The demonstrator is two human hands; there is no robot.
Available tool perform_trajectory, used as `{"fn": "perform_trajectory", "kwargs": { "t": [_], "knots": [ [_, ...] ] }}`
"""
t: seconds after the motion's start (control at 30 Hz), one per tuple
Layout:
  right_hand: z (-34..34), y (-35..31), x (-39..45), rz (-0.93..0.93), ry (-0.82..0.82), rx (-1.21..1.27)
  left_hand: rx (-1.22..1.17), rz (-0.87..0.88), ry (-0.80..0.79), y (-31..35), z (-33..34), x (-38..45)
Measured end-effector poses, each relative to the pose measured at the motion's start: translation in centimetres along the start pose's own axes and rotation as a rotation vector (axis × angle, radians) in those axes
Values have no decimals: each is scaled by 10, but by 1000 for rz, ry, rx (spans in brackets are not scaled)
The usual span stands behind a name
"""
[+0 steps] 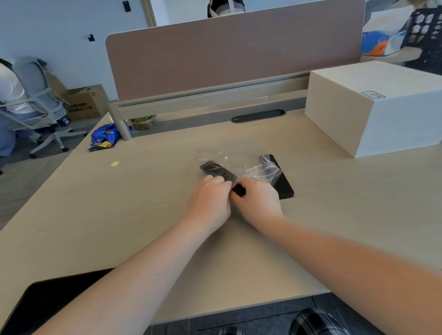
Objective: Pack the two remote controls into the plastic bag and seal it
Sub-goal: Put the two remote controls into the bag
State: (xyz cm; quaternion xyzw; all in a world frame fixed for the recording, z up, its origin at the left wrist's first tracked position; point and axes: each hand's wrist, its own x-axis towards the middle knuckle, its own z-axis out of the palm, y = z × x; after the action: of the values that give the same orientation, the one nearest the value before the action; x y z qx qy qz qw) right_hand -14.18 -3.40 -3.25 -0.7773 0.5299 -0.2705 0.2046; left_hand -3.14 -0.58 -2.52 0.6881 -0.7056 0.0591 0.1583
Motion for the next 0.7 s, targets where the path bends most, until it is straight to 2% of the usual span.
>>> {"fn": "perform_trajectory", "kwargs": {
  "t": [0.1,0.3,0.7],
  "knots": [
    [9,-4,14,24,-7,-42,-20,-21,4,-4,0,0],
    [29,-9,31,-94,-49,-387,-28,-34,-1,-7,2,-1],
    [35,-4,43,-118,-126,-397,-56,-50,16,-11,7,-1]
  ]
}}
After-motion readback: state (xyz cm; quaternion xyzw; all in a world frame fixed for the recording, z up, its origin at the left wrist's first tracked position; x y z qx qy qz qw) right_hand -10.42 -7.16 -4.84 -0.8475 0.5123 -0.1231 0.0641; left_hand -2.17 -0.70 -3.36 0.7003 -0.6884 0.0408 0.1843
